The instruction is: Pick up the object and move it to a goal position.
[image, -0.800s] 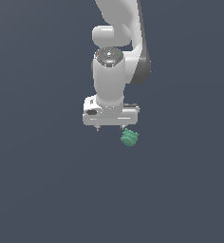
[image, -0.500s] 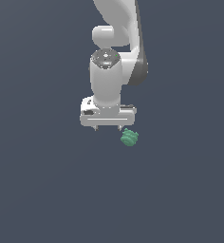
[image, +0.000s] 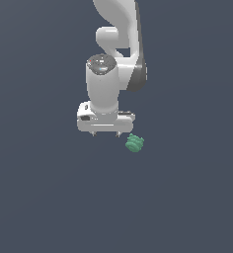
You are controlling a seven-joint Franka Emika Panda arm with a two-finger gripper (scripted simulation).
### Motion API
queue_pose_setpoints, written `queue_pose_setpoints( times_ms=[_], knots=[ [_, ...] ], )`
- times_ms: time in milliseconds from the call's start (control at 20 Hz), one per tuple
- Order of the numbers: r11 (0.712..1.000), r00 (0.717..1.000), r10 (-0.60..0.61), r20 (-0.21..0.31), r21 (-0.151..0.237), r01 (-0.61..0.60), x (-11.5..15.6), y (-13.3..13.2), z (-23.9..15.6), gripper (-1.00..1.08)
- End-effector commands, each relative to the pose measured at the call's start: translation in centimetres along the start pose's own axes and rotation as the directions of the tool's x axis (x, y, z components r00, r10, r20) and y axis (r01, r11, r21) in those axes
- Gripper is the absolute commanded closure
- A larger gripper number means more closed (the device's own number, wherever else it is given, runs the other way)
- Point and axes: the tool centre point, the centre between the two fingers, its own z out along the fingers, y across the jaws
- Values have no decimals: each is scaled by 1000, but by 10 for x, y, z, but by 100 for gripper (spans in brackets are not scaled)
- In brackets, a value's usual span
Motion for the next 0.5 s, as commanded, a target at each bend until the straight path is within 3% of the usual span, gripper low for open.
queue_pose_setpoints(
  times_ms=[0,450],
  knots=[
    [1000,1000,-16,0,0,16,0,-3,1,-92],
    [986,986,-169,3,1,169,-3,-21,12,-92]
  ],
)
